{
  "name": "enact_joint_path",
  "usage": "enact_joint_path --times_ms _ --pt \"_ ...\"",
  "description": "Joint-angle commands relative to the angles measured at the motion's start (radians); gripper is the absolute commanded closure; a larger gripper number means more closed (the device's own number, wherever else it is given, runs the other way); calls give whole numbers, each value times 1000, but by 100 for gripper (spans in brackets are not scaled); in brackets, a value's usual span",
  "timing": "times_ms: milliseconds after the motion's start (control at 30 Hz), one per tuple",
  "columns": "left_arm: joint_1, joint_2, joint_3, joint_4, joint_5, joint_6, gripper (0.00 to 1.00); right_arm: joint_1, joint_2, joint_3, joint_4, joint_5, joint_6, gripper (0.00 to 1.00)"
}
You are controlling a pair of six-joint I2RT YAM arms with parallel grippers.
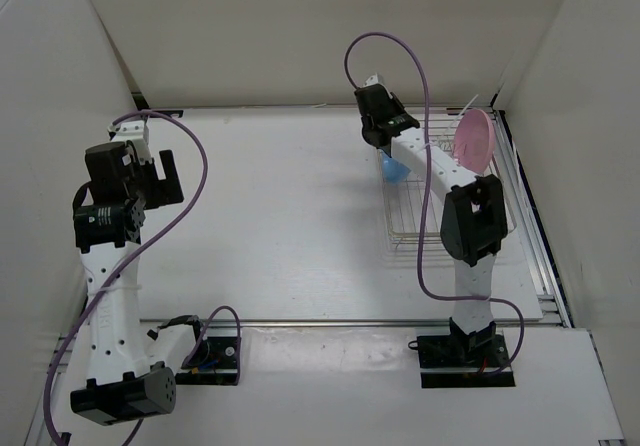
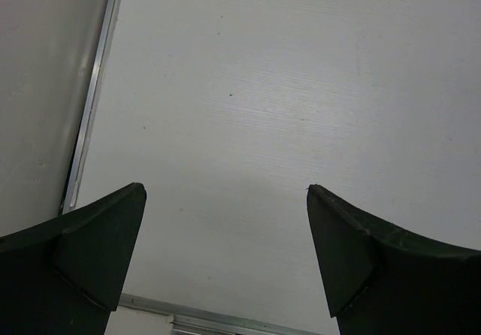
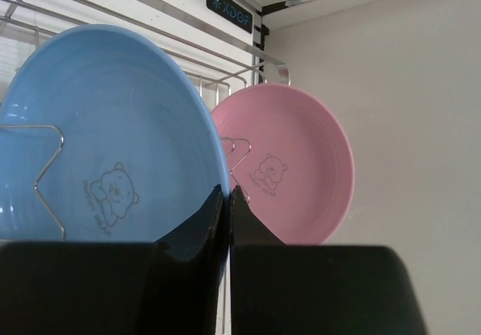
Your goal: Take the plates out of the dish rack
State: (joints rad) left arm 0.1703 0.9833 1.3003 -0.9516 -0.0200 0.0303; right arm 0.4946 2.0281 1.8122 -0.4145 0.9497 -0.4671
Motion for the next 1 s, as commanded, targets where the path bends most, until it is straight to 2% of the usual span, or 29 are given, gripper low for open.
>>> enact_joint_path --times_ms 0,200,467,600,800,867,900,933,967 --pt "5 -21 -3 16 2 8 0 -1 3 55 98 92 -85 100" --pt "5 -12 -3 16 2 8 0 -1 -25 44 204 127 -241 100" --pt "5 28 27 7 11 8 0 -1 -120 -51 485 170 -476 100" --pt "5 64 27 16 11 8 0 -1 -141 -51 453 170 -467 100" --pt "5 83 27 27 20 8 0 -1 -230 -71 597 179 -562 100" --pt "5 92 27 57 20 17 0 8 -267 -53 574 179 -501 100" --pt "5 103 27 69 29 17 0 21 -304 -25 392 138 -423 100" --pt "5 103 27 83 55 17 0 21 -324 49 259 88 -216 100" --pt "5 112 36 97 84 7 0 35 -344 83 130 17 -117 100"
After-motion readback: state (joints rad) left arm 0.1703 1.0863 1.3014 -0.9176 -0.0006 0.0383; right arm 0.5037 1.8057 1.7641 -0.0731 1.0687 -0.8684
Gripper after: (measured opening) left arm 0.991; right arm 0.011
